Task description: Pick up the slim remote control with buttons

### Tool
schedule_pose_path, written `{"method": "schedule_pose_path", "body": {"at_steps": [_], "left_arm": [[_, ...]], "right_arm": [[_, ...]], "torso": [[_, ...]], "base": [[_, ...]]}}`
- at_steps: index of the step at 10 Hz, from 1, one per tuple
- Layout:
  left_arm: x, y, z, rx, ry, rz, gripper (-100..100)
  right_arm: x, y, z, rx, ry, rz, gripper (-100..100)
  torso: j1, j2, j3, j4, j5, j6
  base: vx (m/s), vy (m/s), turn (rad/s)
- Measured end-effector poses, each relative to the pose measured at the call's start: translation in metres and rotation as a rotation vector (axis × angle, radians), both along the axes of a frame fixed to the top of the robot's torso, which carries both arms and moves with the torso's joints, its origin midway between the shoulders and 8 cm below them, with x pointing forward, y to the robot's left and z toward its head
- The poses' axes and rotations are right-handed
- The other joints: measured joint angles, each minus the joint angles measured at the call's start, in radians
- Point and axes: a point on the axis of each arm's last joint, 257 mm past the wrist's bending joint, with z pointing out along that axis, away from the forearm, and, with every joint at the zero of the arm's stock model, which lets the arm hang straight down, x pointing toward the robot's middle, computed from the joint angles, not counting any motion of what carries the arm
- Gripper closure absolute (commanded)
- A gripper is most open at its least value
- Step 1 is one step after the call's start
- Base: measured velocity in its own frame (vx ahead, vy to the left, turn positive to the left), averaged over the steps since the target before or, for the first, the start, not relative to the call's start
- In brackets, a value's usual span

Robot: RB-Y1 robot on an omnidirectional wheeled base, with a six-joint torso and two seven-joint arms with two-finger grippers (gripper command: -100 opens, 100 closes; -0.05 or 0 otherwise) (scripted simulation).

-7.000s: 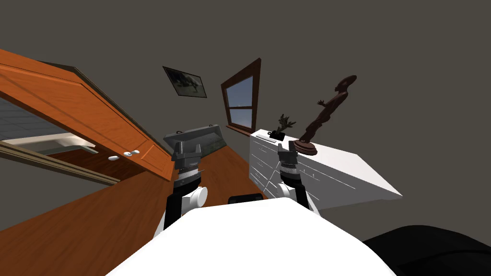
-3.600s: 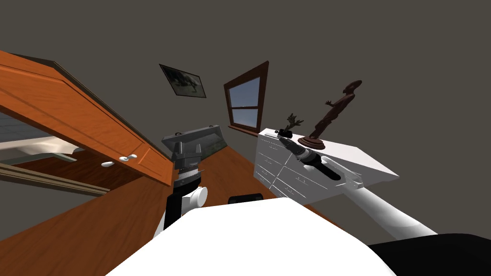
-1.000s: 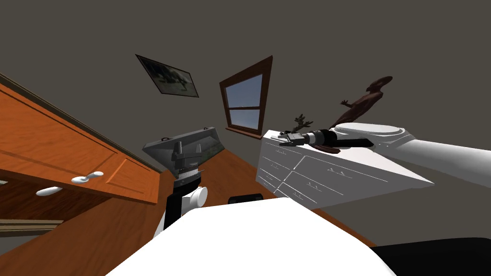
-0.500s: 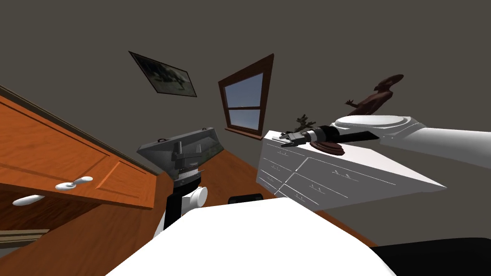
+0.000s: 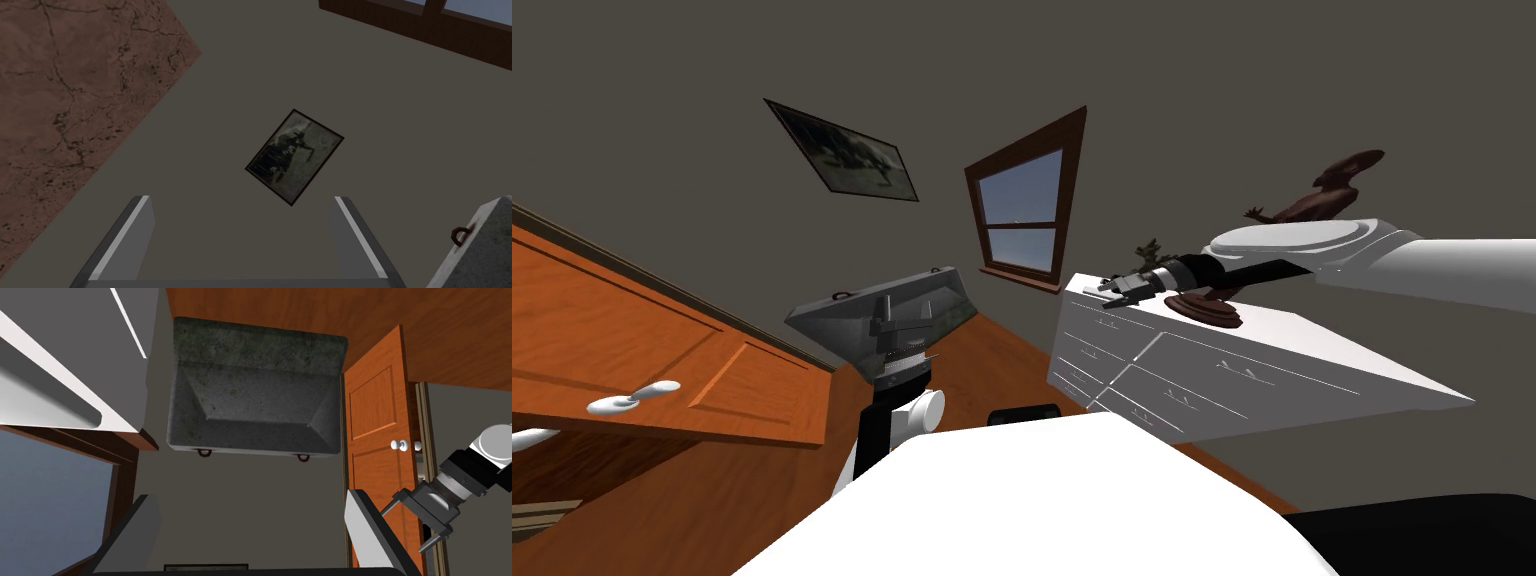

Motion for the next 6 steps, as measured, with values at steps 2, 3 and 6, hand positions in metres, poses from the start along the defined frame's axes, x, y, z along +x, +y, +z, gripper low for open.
{"method": "schedule_pose_path", "body": {"at_steps": [2, 3, 6], "left_arm": [[0.000, 0.000, 0.000, 0.000, 0.000, 0.000, 0], [0.000, 0.000, 0.000, 0.000, 0.000, 0.000, 0], [0.000, 0.000, 0.000, 0.000, 0.000, 0.000, 0]], "right_arm": [[0.000, -0.009, -0.002, -0.073, 0.030, -0.003, -100], [-0.001, -0.010, -0.004, -0.093, 0.038, -0.003, -100], [-0.006, -0.031, -0.012, -0.218, 0.102, -0.018, -100]], "torso": [[0.001, -0.001, -0.001, 0.000, 0.000, 0.000], [0.000, 0.000, 0.000, 0.000, 0.000, 0.000], [0.001, -0.003, -0.001, -0.001, 0.000, 0.000]], "base": [[0.051, 0.025, -0.020], [0.070, 0.021, -0.054], [0.086, 0.034, -0.048]]}}
